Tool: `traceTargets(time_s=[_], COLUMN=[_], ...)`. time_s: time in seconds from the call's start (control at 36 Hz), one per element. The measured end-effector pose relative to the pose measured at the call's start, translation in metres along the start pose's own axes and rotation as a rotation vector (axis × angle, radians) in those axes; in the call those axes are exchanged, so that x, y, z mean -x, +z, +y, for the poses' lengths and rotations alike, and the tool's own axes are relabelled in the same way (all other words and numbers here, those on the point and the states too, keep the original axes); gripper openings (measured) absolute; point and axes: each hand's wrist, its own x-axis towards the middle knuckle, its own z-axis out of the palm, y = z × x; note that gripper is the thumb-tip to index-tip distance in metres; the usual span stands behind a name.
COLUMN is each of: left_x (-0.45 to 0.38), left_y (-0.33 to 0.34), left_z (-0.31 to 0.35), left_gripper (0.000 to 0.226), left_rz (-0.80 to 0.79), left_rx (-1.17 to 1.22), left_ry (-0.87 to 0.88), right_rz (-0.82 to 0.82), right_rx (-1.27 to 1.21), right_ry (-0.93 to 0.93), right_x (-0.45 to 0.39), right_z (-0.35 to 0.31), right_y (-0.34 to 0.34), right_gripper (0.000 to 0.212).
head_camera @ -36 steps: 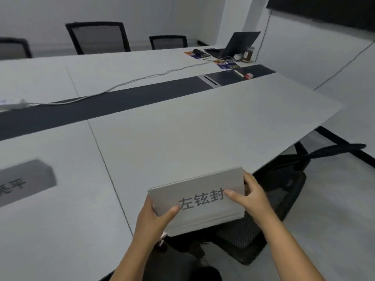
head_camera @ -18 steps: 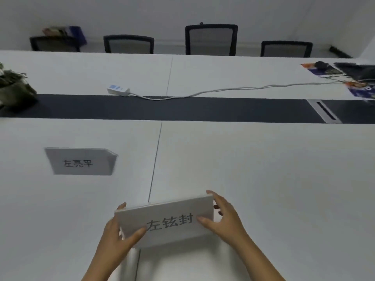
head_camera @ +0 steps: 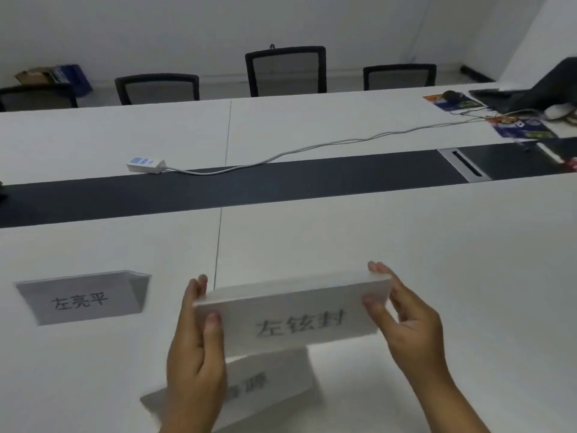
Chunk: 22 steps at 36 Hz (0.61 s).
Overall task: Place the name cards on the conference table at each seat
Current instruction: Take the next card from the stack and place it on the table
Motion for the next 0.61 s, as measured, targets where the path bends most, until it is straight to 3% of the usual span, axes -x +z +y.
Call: traceTargets(time_s=[0.17, 0.28, 0.39, 0.61], left_x=[-0.031, -0.029, -0.029, -0.064], left_y=[0.137, 0.211, 0.249, 0.279], left_z=[0.021, -0.005, -0.038, -0.079], left_gripper=[0.049, 0.048, 0.045, 0.055], left_rz=[-0.260, -0.255, -0.214, -0.257], left_rx=[0.085, 0.140, 0.131, 0.026], left_ry=[-0.102, -0.286, -0.380, -0.290], right_rz=[0.215, 0.207, 0.172, 0.118], right_rx=[-0.036, -0.006, -0.007, -0.007], right_ry=[0.062, 0.192, 0.310, 0.361], right_x=[-0.062, -0.086, -0.100, -0.135], right_z=[0.035, 0.089, 0.142, 0.200], right_y=[-0.065, -0.093, -0.096, -0.082], right_gripper=[0.041, 0.039, 0.039, 0.048])
